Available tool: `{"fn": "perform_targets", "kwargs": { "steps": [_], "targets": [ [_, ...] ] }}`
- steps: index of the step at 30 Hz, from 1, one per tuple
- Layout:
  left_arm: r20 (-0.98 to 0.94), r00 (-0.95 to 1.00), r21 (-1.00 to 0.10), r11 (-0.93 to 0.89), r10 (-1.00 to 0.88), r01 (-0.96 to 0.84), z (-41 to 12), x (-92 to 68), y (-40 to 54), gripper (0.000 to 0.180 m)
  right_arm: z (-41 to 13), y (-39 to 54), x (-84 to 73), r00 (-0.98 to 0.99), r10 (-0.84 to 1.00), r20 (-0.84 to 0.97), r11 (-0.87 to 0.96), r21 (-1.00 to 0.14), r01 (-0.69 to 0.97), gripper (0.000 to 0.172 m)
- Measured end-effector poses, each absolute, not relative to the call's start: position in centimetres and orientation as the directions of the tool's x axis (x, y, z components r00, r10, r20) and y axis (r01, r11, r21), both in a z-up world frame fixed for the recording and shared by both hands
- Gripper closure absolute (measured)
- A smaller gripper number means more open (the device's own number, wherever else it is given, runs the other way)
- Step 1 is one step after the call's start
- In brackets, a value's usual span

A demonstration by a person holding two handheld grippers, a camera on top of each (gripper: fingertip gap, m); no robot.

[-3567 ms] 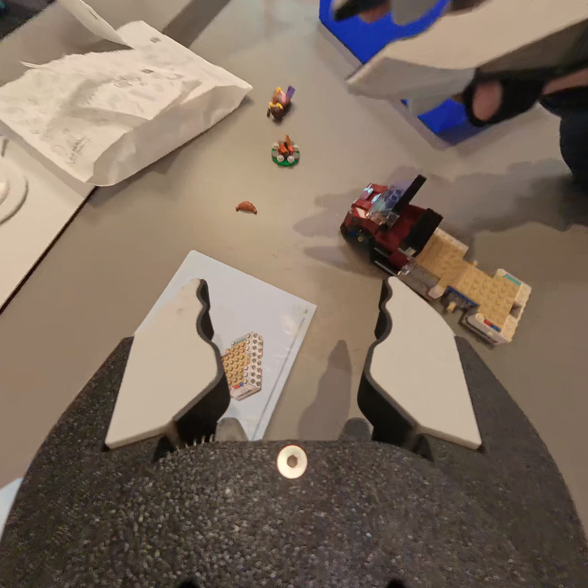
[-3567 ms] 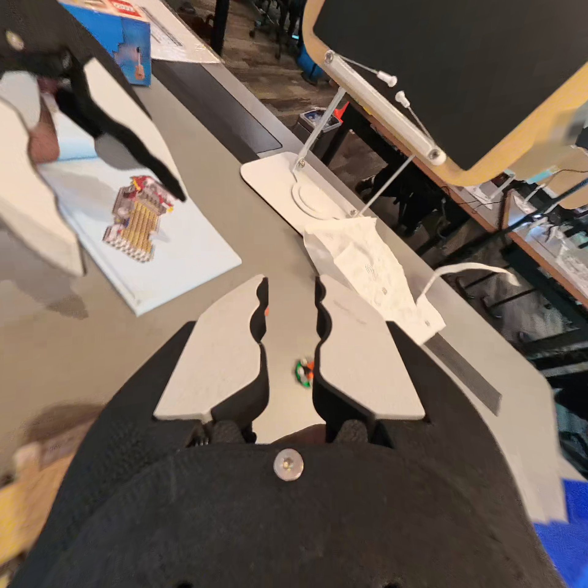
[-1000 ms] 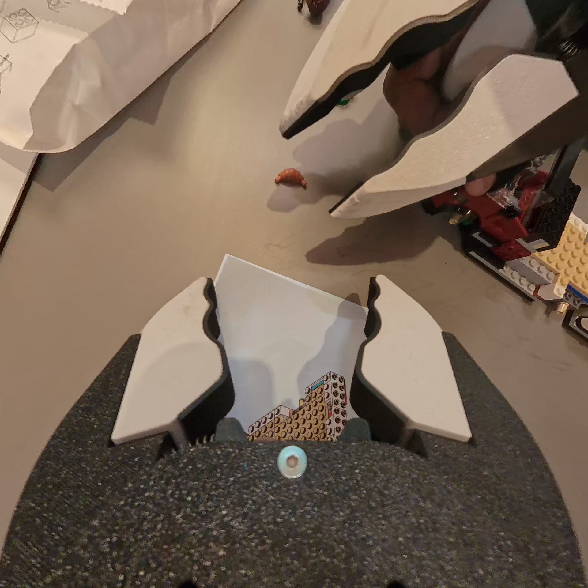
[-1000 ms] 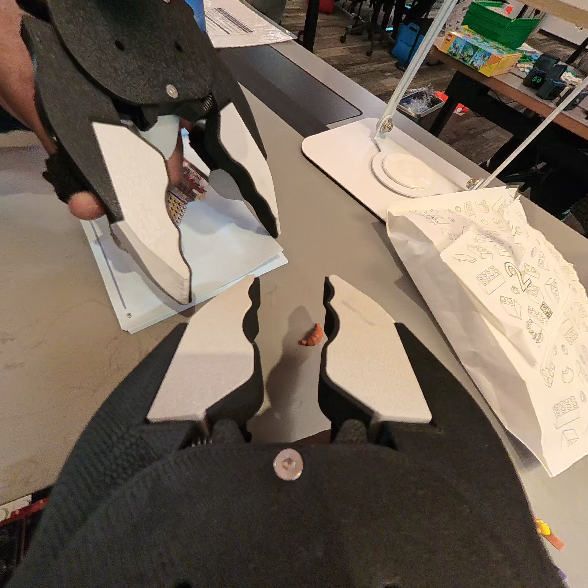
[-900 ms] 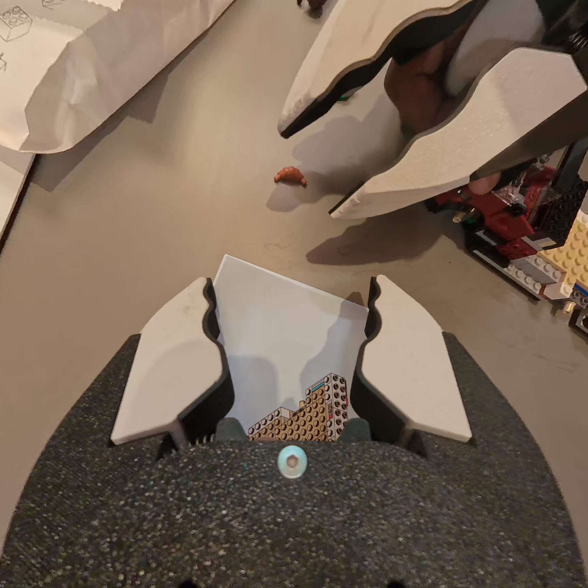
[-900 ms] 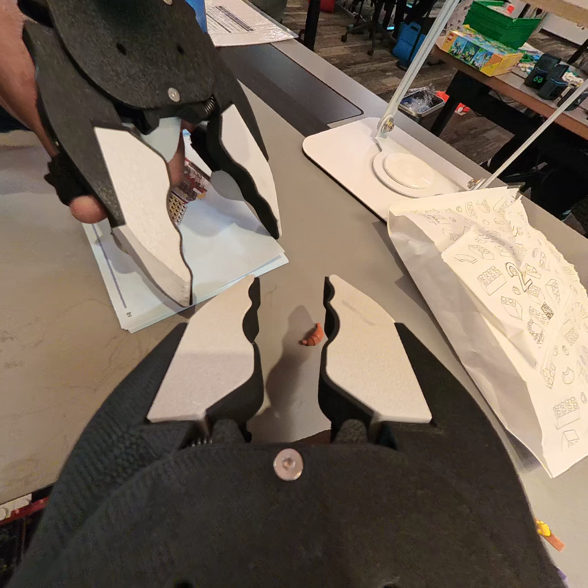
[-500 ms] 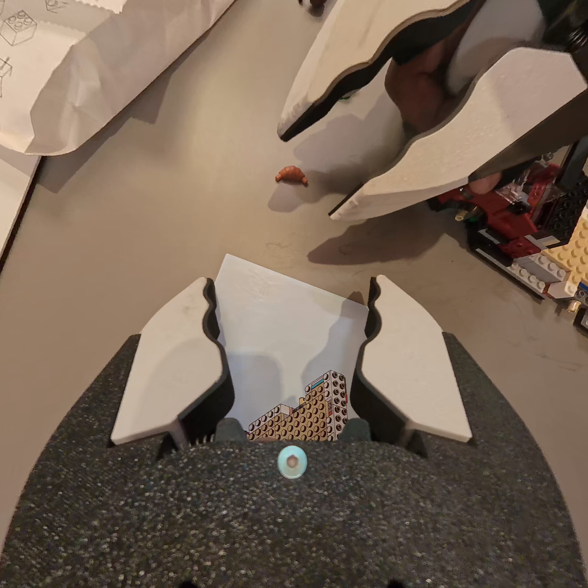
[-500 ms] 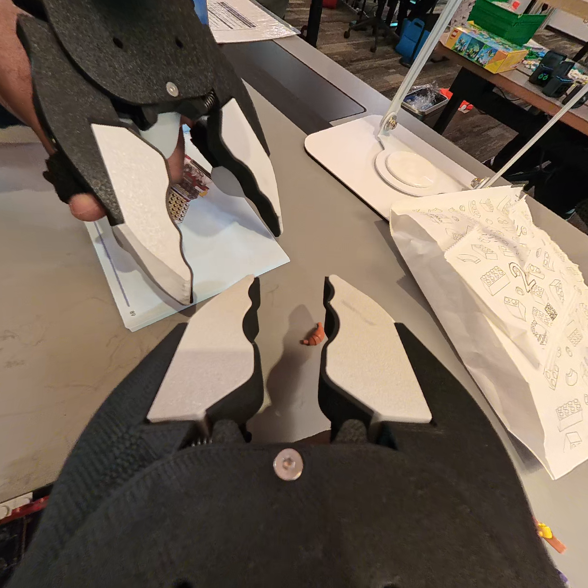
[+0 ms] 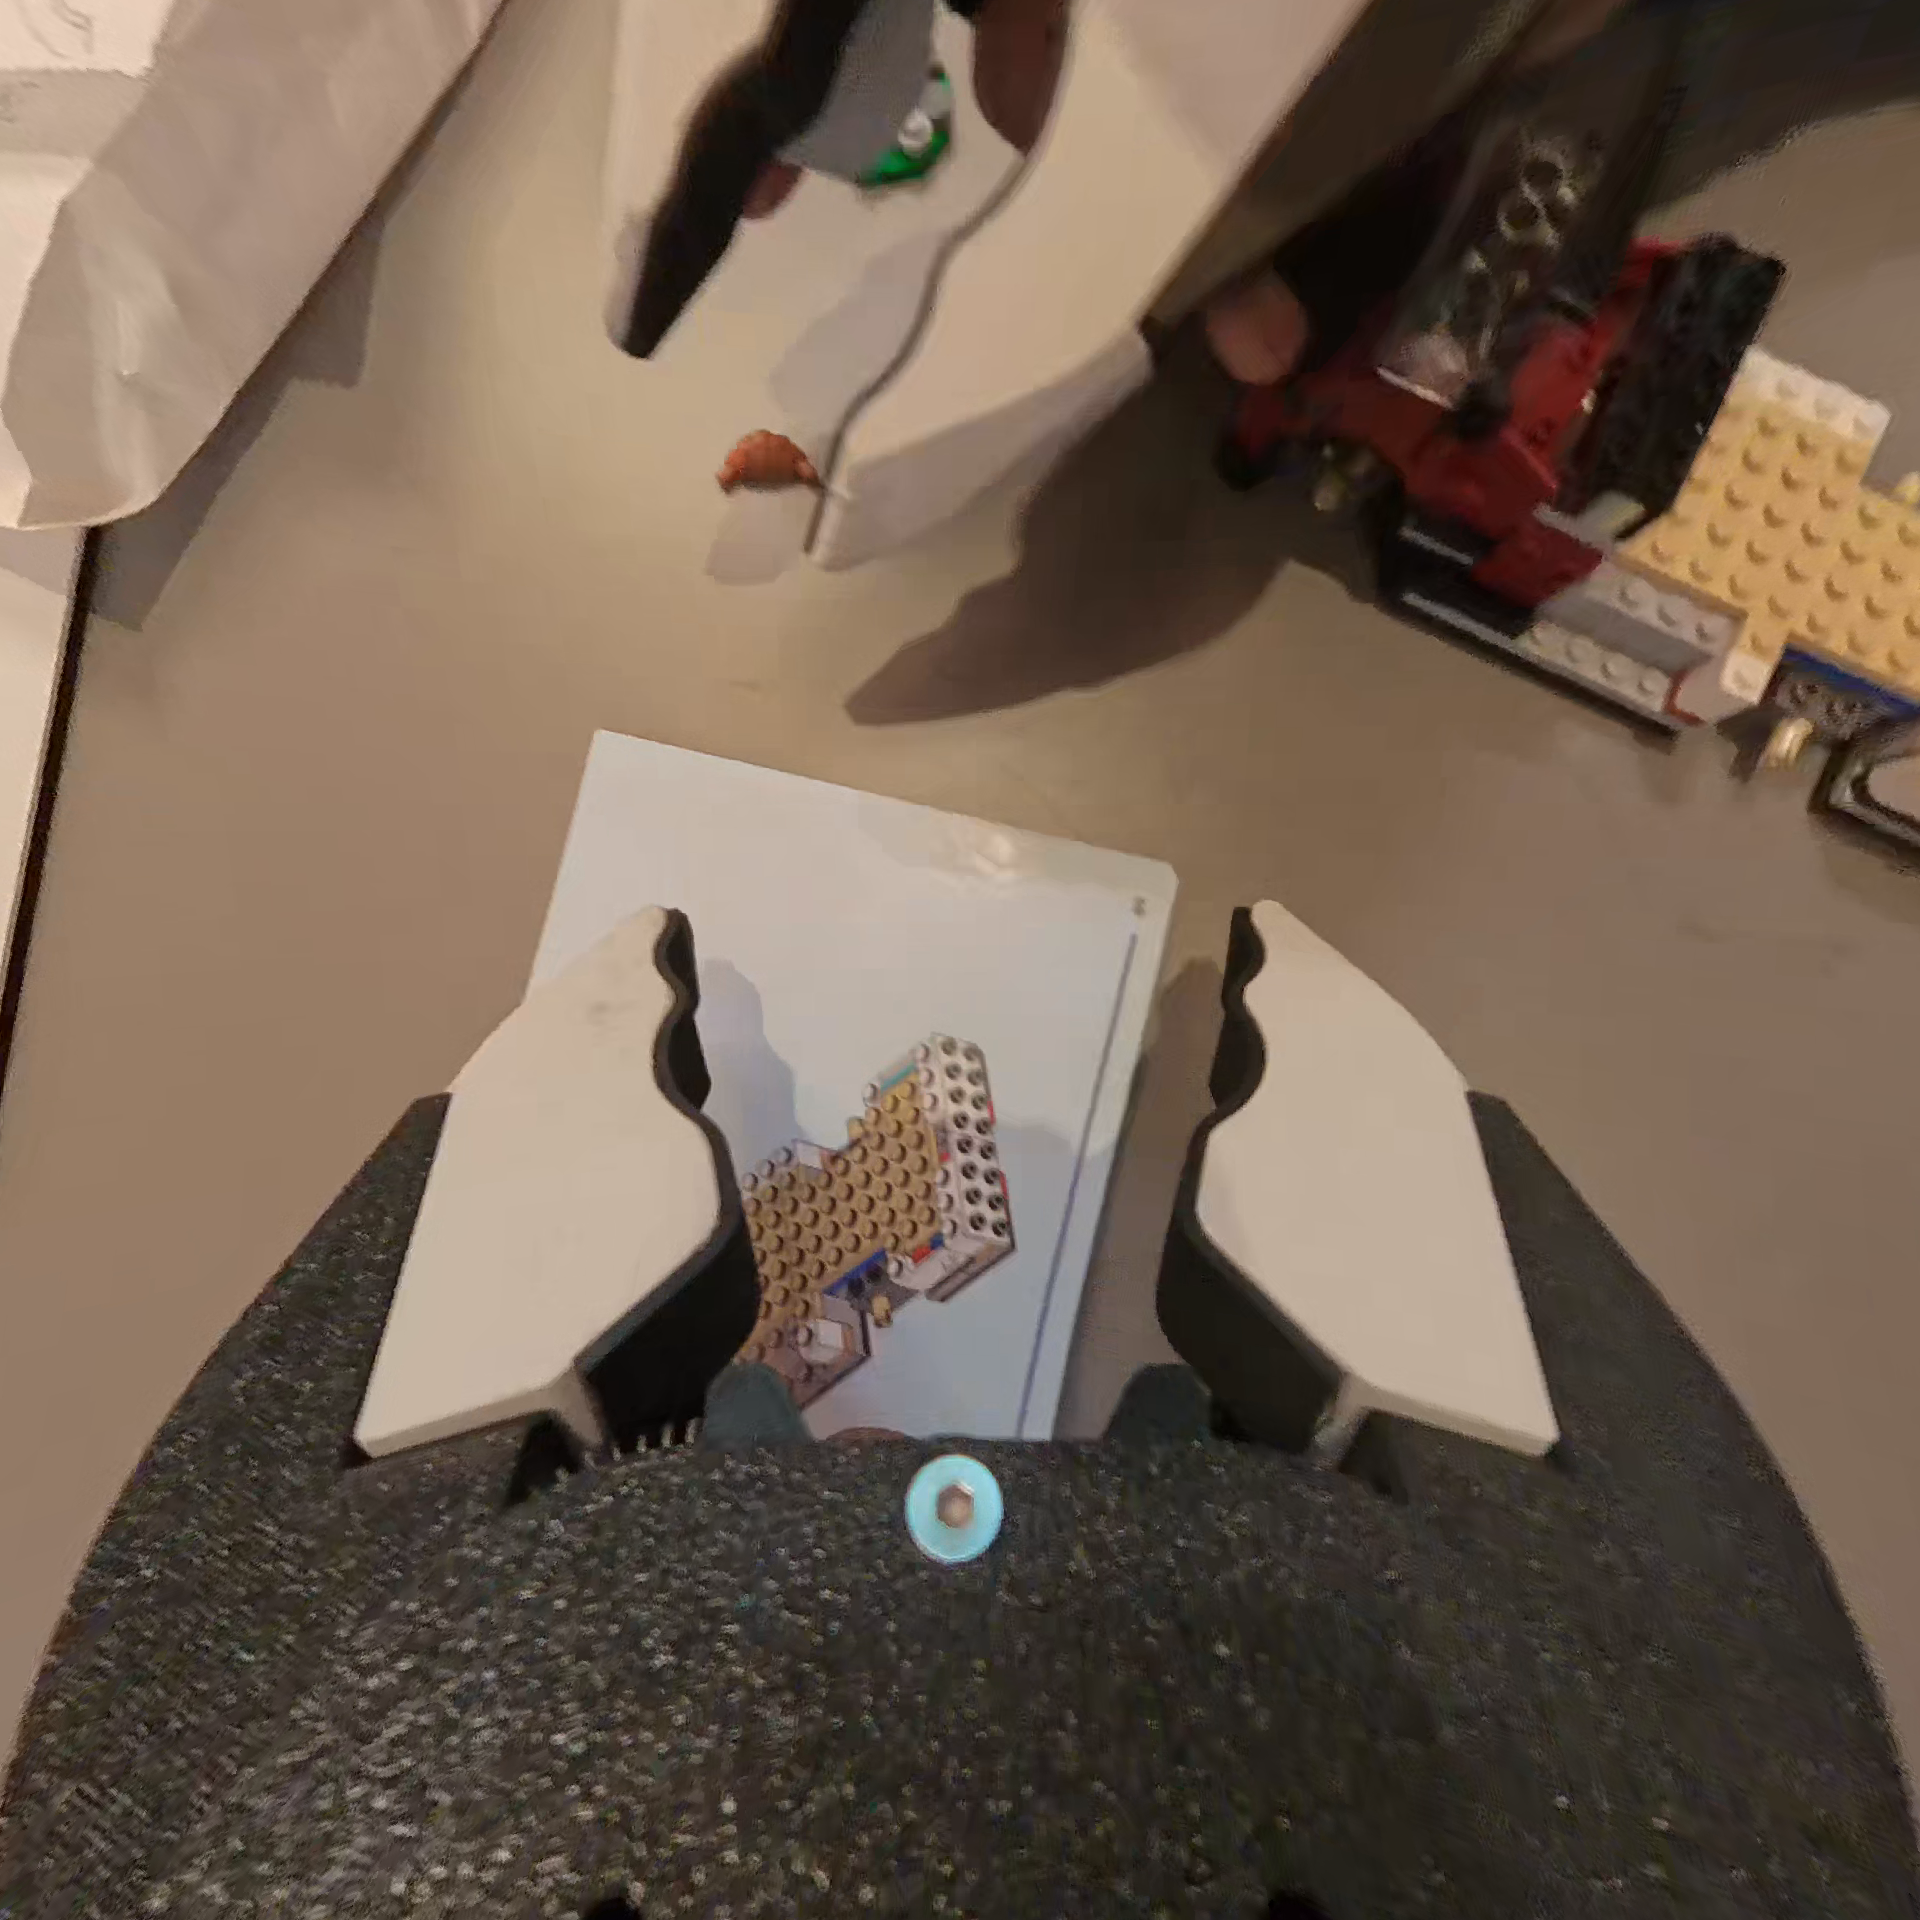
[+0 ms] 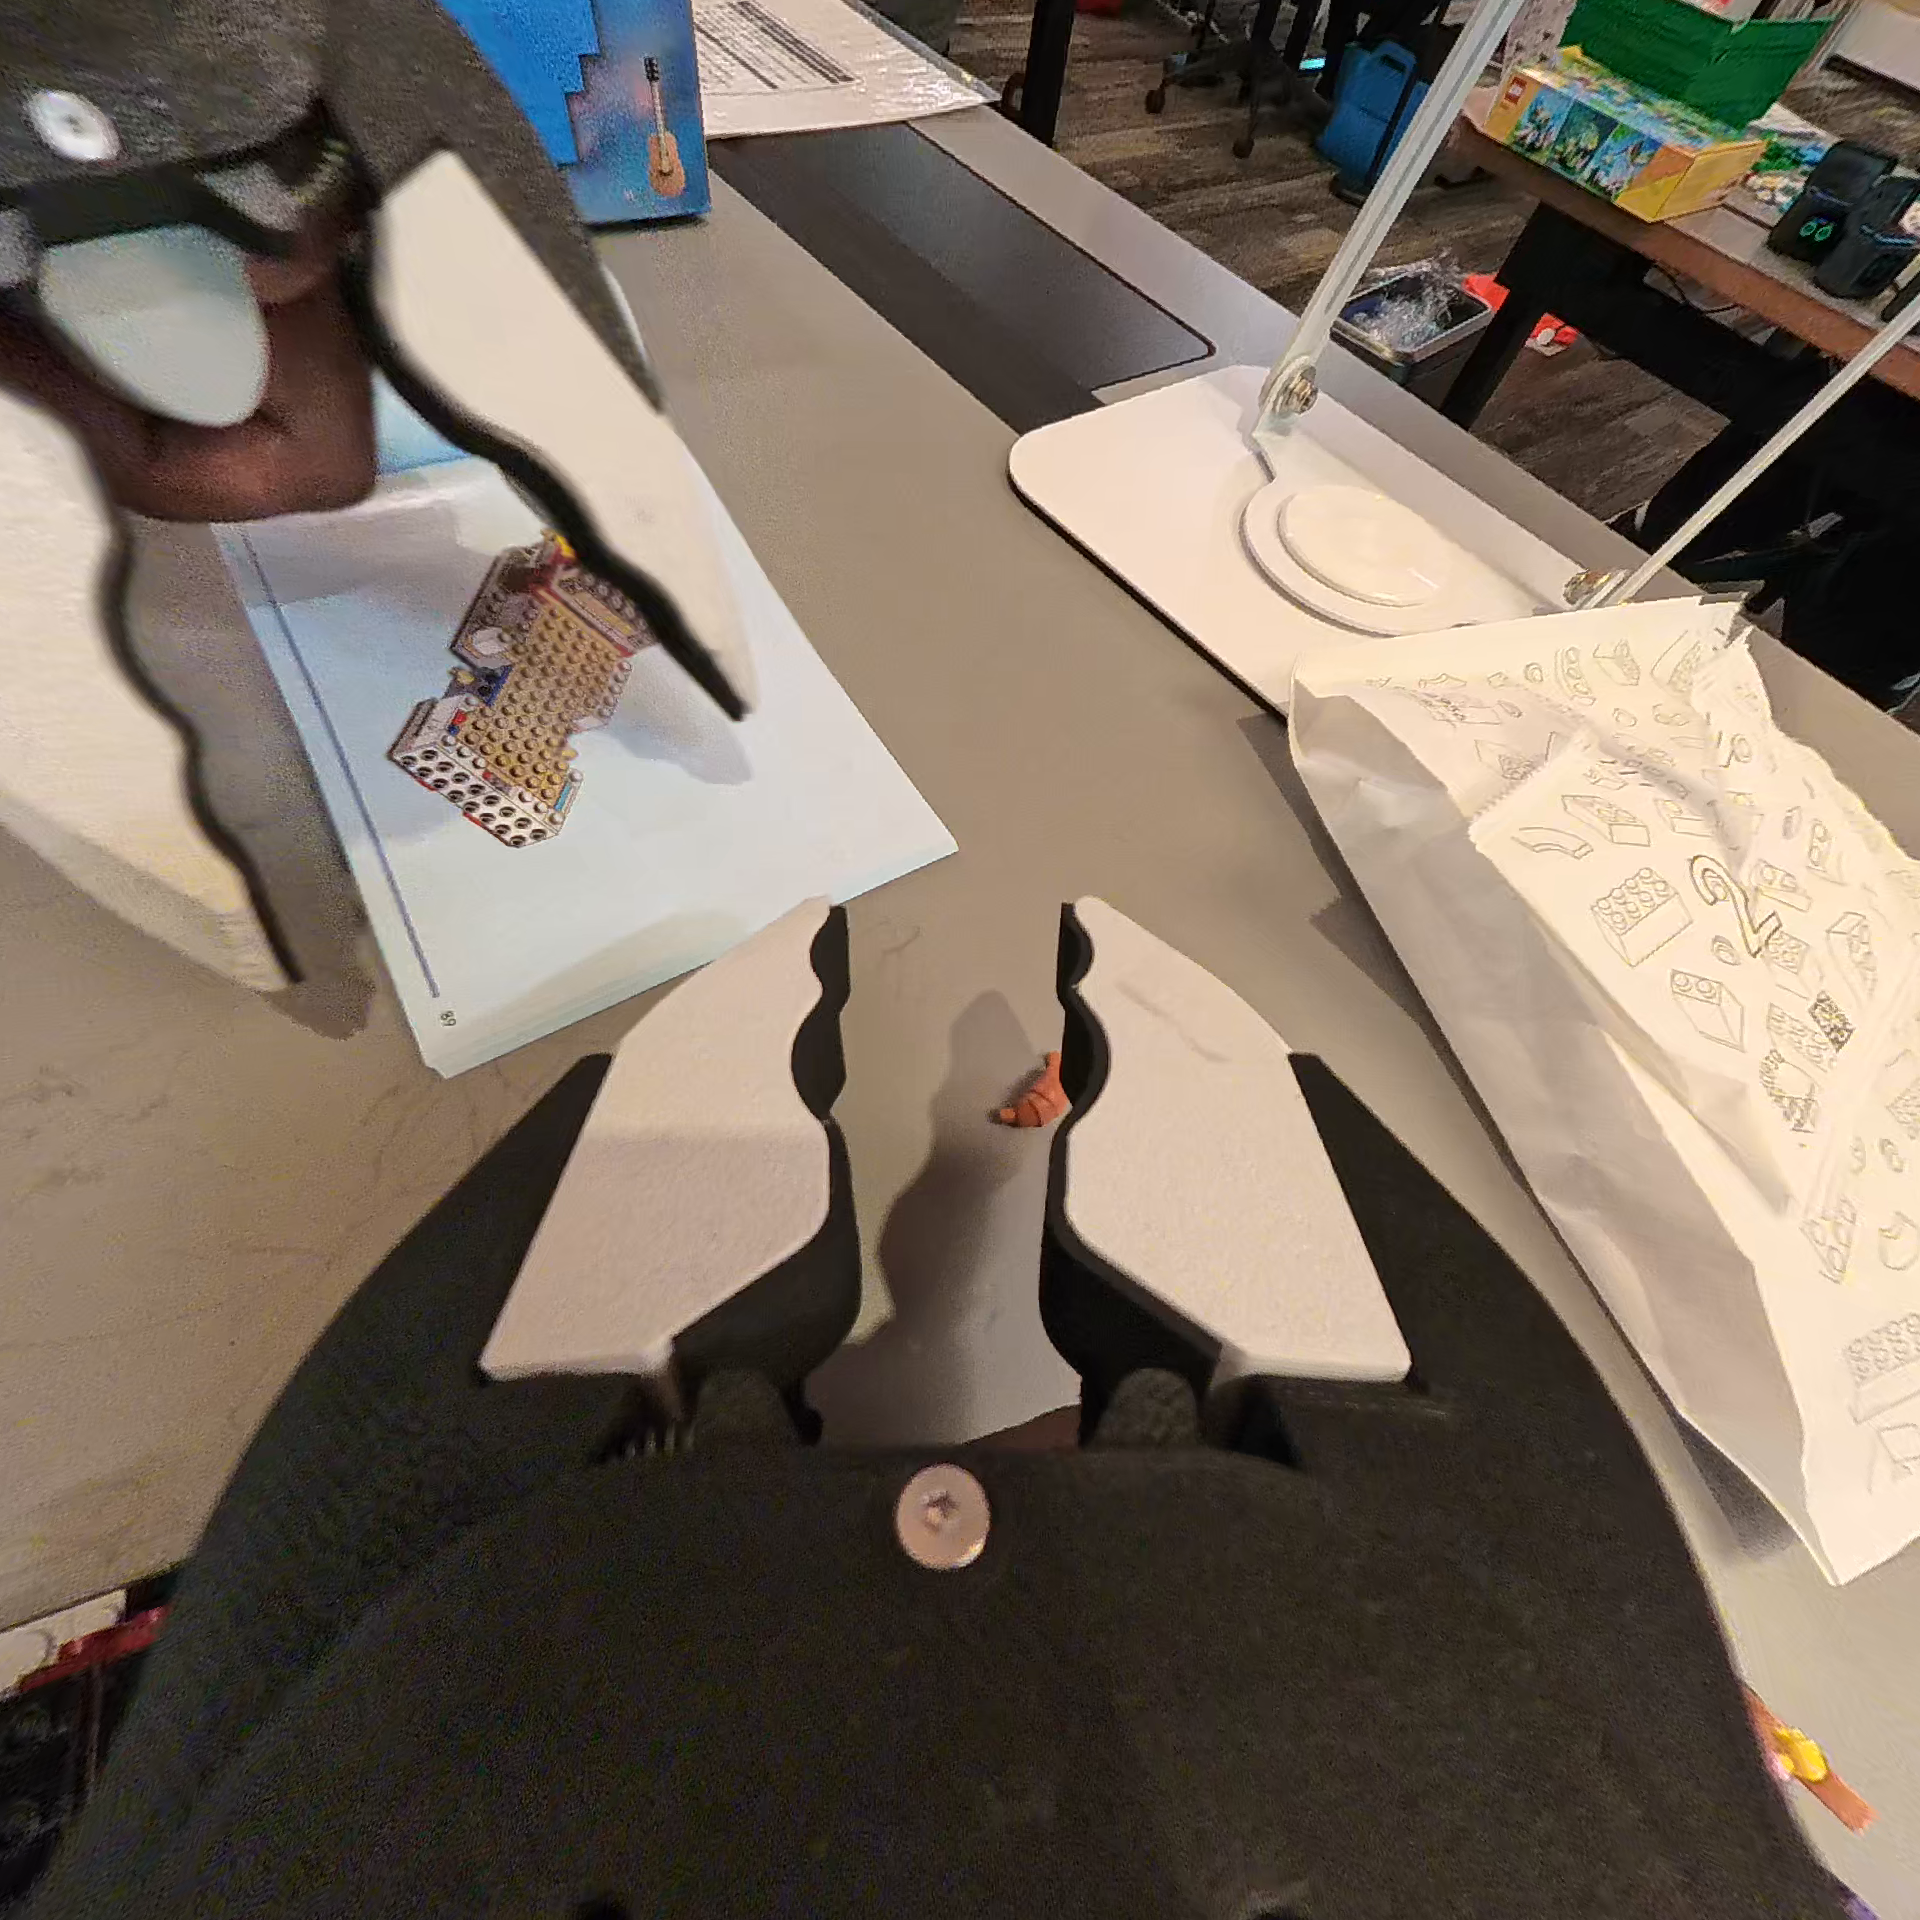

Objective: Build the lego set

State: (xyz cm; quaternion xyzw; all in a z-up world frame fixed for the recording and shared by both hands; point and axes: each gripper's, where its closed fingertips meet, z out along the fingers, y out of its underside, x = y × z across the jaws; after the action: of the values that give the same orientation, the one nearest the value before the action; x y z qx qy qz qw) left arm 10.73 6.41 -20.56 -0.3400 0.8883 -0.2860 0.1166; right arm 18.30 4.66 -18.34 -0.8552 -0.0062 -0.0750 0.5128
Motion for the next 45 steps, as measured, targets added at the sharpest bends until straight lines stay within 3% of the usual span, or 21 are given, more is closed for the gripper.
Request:
{"fn": "perform_targets", "kwargs": {
  "steps": [9, 27, 45],
  "targets": [
    [-0.095, -0.752, -0.559, 0.660, -0.652, -0.502, -22.7, 8.1, 6.1, 0.111, -18.7, 4.8, 18.0, 0.985, -0.050, 0.164, -0.494, -0.861, 0.118, 0.133],
    [-0.101, -0.758, -0.552, 0.670, -0.645, -0.497, -22.8, 8.2, 6.3, 0.139, -18.9, 4.8, 17.8, 0.985, -0.038, 0.171, -0.505, -0.854, 0.128, 0.133],
    [-0.068, -0.743, -0.578, 0.633, -0.666, -0.515, -22.2, 8.3, 6.5, 0.141, -19.0, 4.8, 17.6, 0.984, -0.029, 0.173, -0.511, -0.849, 0.134, 0.133]
  ]
}}
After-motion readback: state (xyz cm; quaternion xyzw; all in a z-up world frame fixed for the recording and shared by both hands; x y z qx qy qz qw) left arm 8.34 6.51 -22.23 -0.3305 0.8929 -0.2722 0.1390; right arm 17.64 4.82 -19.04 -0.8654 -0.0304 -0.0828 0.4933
